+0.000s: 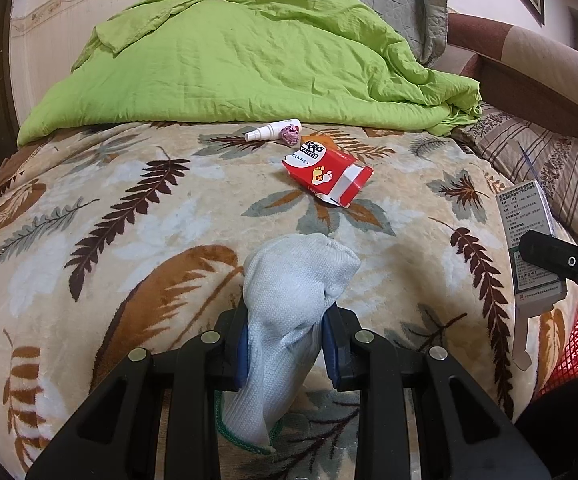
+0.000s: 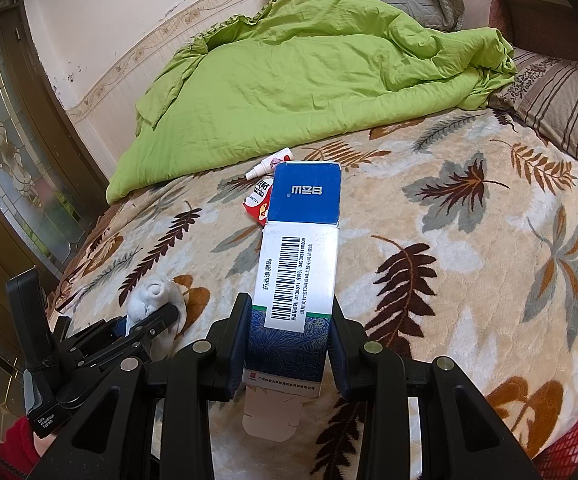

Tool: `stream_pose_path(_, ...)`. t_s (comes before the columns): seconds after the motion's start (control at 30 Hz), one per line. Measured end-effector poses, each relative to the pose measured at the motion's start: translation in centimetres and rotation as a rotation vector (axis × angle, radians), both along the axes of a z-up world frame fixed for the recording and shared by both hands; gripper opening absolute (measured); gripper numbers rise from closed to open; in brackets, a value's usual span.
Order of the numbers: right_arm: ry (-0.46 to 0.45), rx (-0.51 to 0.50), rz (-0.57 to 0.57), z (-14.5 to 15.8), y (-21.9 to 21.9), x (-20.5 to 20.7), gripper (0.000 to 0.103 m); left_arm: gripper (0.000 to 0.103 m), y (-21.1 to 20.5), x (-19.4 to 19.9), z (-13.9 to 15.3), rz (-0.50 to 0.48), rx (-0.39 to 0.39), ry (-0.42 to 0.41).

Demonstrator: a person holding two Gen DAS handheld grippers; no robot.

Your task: Collect trash

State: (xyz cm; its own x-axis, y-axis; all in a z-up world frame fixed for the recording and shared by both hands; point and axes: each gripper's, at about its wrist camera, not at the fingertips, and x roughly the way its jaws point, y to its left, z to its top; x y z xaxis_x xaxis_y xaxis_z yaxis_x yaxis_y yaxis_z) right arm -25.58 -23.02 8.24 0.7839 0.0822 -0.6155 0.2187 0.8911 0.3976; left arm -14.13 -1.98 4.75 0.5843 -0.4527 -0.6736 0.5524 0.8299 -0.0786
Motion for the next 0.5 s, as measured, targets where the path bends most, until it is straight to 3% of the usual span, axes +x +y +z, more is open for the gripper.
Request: stream_pose_path(0.5, -0.016, 0.026, -0.011, 0.11, -0.31, -0.22, 0.038, 0.028, -0.18, -0.26, 0.28, -0.052, -0.020, 0.010)
